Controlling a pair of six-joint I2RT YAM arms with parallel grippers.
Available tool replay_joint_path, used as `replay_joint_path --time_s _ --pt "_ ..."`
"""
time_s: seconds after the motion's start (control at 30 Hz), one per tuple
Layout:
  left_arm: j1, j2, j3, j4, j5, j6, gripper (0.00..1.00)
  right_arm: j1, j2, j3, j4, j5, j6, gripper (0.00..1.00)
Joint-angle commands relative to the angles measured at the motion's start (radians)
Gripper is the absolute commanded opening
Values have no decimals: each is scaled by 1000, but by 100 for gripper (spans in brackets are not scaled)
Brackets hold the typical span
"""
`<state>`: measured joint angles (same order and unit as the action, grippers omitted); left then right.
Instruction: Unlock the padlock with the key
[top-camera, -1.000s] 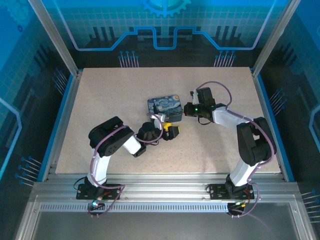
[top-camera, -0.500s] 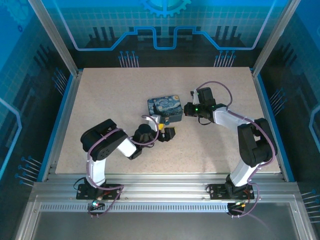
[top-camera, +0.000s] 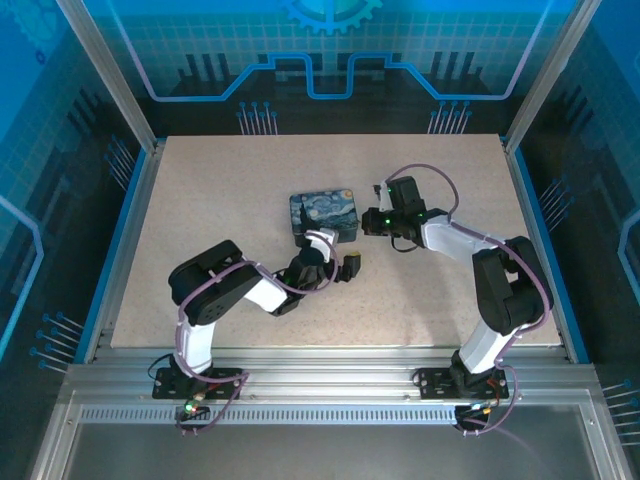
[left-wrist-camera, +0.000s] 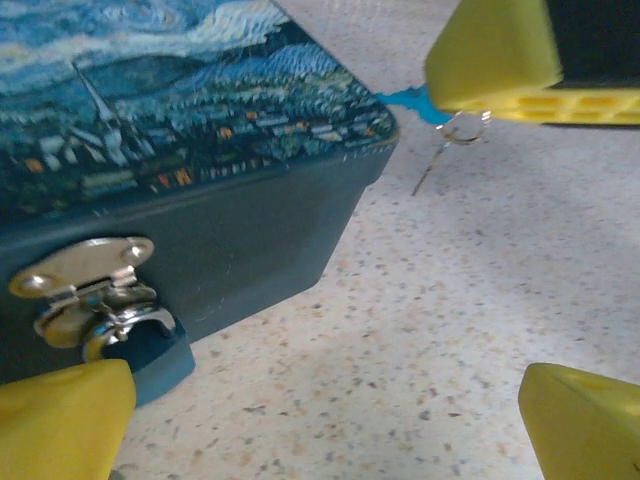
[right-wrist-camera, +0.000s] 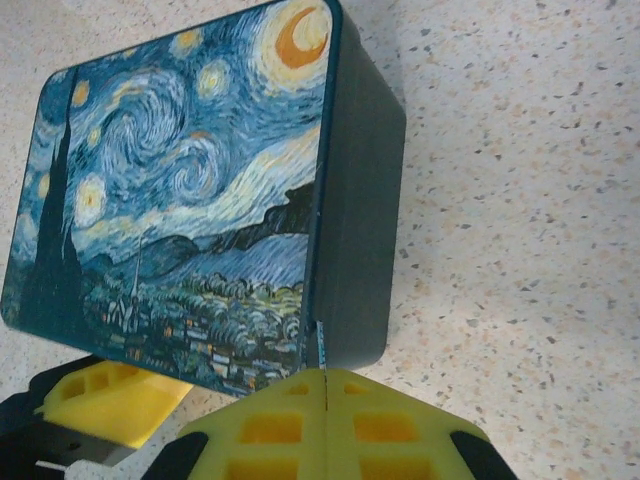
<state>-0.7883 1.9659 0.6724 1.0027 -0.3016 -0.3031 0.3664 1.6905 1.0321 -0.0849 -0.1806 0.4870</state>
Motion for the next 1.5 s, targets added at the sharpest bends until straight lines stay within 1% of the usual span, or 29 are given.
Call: replay_joint_path --time_s 0.0,0.1,0.23,0.37,0.57,0.8,1.0,1.07,1.2,1.23,1.27,1.3,1.37,1.47 --pt "-6 35 10 57 -47 45 99 24 -5 14 7 -34 7 0" --pt "8 51 -13 136 7 39 99 30 -8 9 8 -29 4 0" --pt "58 62 -57 243 148 -1 96 30 -9 -1 11 -24 1 0" --pt "111 63 -88 294 277 -38 89 31 -8 -5 11 -20 -1 0" --pt "180 71 -100 337 450 -104 81 31 -8 -11 15 -19 -2 0" --pt "234 98 -91 389 584 -183 76 32 -12 -17 19 -17 -2 0" --pt "255 115 -72 395 650 -233 66 31 -12 -20 19 -16 -5 0" --pt "256 116 -68 395 657 -240 63 32 -13 -22 19 -14 -5 0" --pt "267 113 -69 395 646 -251 63 32 -14 -24 22 -14 -5 0" --pt "270 109 -76 395 629 -252 64 32 -15 -24 20 -14 -5 0" --pt "274 101 -86 395 607 -251 69 32 -16 -25 20 -13 -4 0" --pt "275 90 -101 395 575 -247 77 32 -18 -25 19 -8 -6 0" --pt "275 66 -134 393 542 -230 78 32 -19 -20 9 1 -5 0" --pt "278 33 -182 395 505 -221 87 32 -23 -5 -9 15 -5 0"
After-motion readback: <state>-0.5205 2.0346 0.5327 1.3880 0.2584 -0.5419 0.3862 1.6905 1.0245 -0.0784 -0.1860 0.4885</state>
